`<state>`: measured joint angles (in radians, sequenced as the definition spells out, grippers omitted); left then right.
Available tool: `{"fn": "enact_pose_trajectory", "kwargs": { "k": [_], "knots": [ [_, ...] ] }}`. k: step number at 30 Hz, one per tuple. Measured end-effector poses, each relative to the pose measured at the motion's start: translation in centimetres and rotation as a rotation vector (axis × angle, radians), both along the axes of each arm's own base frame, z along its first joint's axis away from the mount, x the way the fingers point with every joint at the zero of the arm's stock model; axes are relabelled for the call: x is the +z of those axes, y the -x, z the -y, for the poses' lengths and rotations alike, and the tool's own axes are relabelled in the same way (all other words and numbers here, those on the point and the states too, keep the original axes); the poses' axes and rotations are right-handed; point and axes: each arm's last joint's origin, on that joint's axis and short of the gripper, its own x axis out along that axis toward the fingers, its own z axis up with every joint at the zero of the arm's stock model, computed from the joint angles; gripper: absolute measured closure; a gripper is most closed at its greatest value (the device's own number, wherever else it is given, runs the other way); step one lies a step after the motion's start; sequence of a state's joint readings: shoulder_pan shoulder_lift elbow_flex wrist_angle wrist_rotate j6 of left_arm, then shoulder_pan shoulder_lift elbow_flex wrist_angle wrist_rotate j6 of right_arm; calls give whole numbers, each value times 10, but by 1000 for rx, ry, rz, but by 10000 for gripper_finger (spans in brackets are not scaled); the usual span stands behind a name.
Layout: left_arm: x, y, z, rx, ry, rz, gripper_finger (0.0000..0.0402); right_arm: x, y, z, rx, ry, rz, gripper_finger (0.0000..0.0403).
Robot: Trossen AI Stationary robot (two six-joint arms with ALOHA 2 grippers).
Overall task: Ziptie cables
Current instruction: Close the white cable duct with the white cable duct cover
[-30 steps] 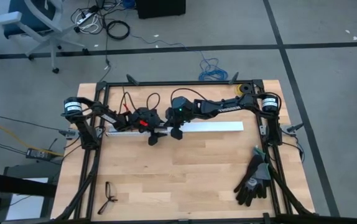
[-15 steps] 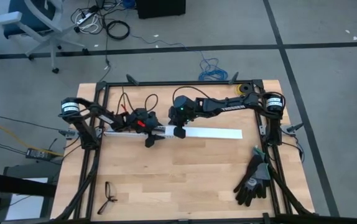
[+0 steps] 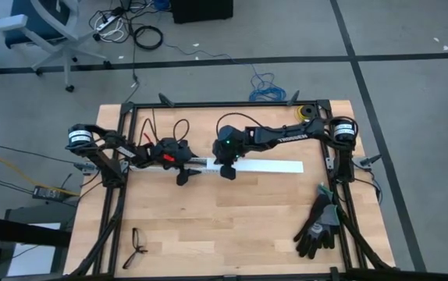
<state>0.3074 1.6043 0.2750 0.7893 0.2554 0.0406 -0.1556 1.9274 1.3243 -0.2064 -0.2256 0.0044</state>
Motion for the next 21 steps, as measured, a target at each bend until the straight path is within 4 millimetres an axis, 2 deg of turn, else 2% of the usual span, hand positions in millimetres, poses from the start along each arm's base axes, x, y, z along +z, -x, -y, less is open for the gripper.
{"fn": "enact_pose_trajectory", "kwargs": {
  "k": [6, 10, 15, 21],
  "knots": [
    [0, 0, 0, 0, -1, 2, 99, -8, -2, -4, -10, -6, -26, 403],
    [0, 0, 0, 0, -1, -1, 121, -16, -5, -4, -22, -8, -30, 403],
    [0, 0, 0, -2, -4, 2, 153, -17, -8, -3, -29, -10, -1, 403],
    [1, 0, 0, -2, -7, 4, 158, -15, -10, -3, -30, -7, 22, 403]
  ]
}}
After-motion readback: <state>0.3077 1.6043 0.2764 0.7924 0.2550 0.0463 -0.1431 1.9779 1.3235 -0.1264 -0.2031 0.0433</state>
